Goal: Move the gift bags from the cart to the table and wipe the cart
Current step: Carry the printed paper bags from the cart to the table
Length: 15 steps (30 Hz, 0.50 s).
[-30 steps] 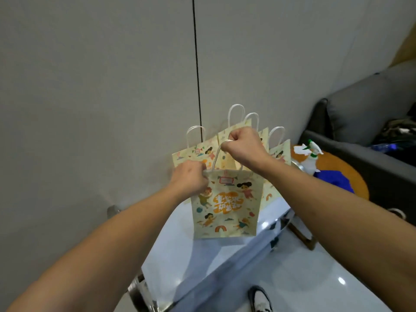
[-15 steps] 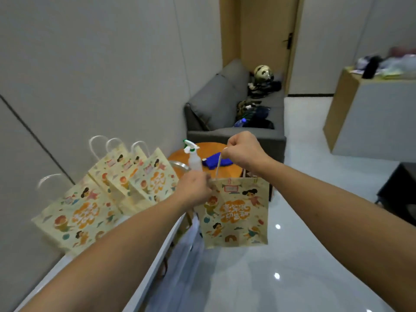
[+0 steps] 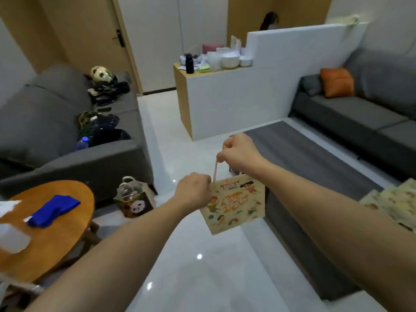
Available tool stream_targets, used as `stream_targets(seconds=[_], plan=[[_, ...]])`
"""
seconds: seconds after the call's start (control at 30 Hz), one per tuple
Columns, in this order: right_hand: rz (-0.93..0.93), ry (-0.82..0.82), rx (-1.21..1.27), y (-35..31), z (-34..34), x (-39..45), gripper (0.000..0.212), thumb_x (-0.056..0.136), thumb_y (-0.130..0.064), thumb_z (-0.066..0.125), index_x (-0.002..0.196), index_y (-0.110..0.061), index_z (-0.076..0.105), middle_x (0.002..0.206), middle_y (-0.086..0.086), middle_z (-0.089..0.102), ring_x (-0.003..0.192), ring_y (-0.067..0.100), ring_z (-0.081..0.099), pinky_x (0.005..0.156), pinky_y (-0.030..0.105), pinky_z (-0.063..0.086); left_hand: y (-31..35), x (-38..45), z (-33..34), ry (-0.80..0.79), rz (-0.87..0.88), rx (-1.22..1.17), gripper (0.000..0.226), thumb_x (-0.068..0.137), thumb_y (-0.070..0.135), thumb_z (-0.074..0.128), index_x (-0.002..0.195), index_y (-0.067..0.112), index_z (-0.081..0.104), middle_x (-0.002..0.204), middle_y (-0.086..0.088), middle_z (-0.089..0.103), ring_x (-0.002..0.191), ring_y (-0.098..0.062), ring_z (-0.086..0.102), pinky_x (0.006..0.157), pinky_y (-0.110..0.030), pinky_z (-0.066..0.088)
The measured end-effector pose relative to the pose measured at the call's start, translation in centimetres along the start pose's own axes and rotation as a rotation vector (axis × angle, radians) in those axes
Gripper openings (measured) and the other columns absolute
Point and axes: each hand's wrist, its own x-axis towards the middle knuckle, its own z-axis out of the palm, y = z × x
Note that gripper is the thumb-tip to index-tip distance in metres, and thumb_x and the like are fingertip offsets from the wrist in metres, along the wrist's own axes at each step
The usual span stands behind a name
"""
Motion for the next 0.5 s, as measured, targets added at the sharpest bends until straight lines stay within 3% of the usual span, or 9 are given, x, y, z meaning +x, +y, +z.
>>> stream_targets(seconds=[0.17, 0.33, 0.4, 0.5], plan=[[0.17, 0.219, -0.003, 7.1, -7.6, 0.3, 0.029, 0.07, -0.001, 0.07, 0.052, -0.008, 0.049, 0.045, -0.002, 0.039, 0.043, 0.01, 0.04, 0.052, 0.032, 0.044, 8.6, 7.0, 2.2, -0.049, 0.249, 0.033, 0.007, 0.09, 0.031, 0.06, 0.086, 0.026, 0.063, 0.085, 0.005, 0.066, 0.078, -0.016, 0.063, 0.074, -0.037, 0.059], [0.355, 0.404, -0.017, 14.1, -11.9, -0.9, 0.033, 0.07, -0.003, 0.073, 0.048, -0.01, 0.048, 0.047, -0.003, 0.037, 0.048, 0.014, 0.039, 0.067, 0.052, 0.058, 15.5, 12.4, 5.5, -0.14, 0.521, 0.134, 0.015, 0.087, 0.027, 0.054, 0.072, 0.026, 0.052, 0.08, 0.003, 0.059, 0.076, -0.02, 0.056, 0.065, -0.034, 0.049], [0.439, 0.486, -0.002, 16.3, -13.2, -1.6, 0.031, 0.071, -0.002, 0.073, 0.051, -0.009, 0.05, 0.048, -0.001, 0.038, 0.047, 0.013, 0.039, 0.066, 0.049, 0.058, 18.1, 14.6, 6.8, -0.197, 0.621, 0.183, 0.013, 0.086, 0.025, 0.053, 0.074, 0.024, 0.054, 0.08, 0.001, 0.058, 0.074, -0.021, 0.056, 0.06, -0.033, 0.043], [0.537, 0.598, 0.006, 18.8, -14.9, -2.9, 0.036, 0.074, -0.004, 0.076, 0.049, -0.011, 0.051, 0.047, -0.004, 0.042, 0.045, 0.009, 0.04, 0.059, 0.037, 0.054, 21.7, 17.0, 8.3, -0.262, 0.767, 0.209, 0.013, 0.087, 0.026, 0.052, 0.081, 0.019, 0.062, 0.079, -0.001, 0.059, 0.071, -0.023, 0.058, 0.059, -0.036, 0.049]])
